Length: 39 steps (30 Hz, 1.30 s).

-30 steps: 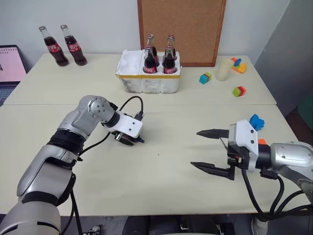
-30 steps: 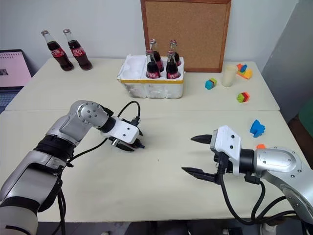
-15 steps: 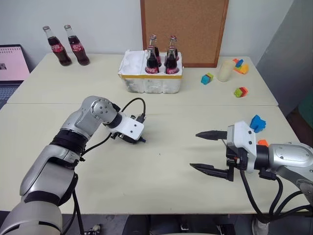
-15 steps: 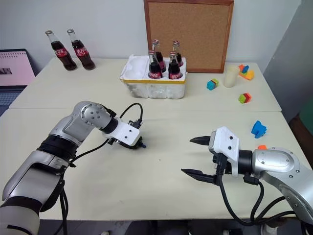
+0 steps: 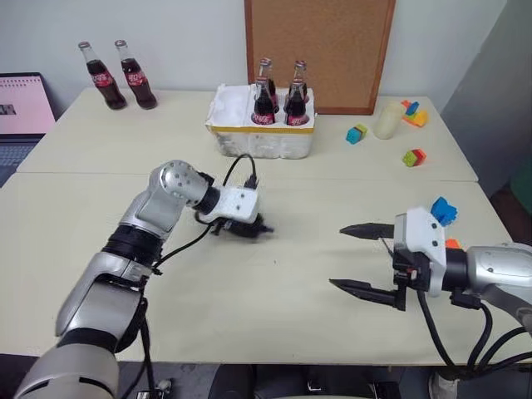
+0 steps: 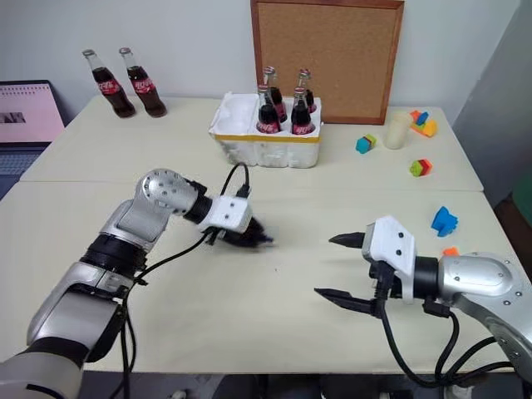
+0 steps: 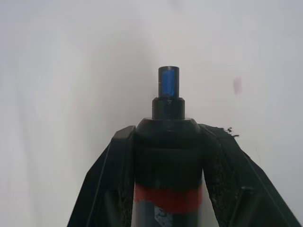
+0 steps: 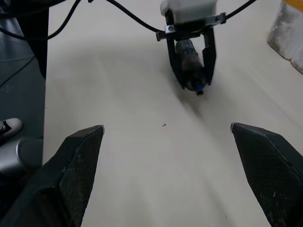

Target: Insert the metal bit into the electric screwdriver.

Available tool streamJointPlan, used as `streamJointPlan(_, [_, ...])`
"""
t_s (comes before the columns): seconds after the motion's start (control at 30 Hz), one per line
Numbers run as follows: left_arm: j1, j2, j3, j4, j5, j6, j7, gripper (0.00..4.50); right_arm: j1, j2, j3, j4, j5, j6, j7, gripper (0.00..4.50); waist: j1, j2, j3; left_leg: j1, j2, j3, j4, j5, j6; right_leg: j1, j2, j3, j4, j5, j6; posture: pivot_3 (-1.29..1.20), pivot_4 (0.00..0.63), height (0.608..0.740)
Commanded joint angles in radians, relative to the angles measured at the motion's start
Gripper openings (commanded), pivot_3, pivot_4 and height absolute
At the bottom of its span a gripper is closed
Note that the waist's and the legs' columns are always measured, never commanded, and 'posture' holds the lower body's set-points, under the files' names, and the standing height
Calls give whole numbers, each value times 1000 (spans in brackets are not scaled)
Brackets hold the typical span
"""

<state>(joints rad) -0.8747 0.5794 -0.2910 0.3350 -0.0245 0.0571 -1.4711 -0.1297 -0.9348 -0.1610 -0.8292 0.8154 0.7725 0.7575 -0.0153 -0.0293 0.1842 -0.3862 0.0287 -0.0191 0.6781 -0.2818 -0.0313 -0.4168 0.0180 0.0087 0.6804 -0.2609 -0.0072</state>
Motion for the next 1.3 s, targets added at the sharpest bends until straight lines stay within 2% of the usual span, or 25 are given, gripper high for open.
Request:
streamJointPlan(0.03, [4,-21,86,-126,-129,168,39,1640,0,-16,-79,-25,46,0,-8,4500,-1,0,0,0,0,0,0,0,0,0,0,0,0,0,0,0,150,740])
streamJointPlan(0.23, [-9,-142,183,-161,-217,302,254,1640,-14,-58,-156,13,90,18,7,4500,-2,0,0,2,-1,-2,0,0,0,1,0,-2,1,0,0,0,150,740])
streamJointPlan(0.5, [111,-360,288,-240,-252,354,654,1639,-98,-43,-112,24,107,21,-40,4500,-3,0,0,4,0,-4,0,0,0,2,0,1,1,1,0,0,150,740])
streamJointPlan(0.73, [229,-424,269,-311,-237,333,788,1639,-133,-39,-77,32,105,15,-49,4500,2,0,0,4,0,-3,-1,0,0,2,-2,3,1,1,1,0,150,740])
streamJointPlan(0.87, [311,-408,240,-375,-222,326,811,1639,-153,-41,-60,30,118,17,-37,4500,7,0,0,5,-1,-3,0,0,0,3,-2,4,1,2,2,0,150,740])
streamJointPlan(1.3, [415,-282,267,-535,-311,449,811,1637,-161,-61,-33,53,86,12,-17,4500,5,0,0,10,0,-3,-1,0,0,7,-1,2,1,2,2,0,150,740])
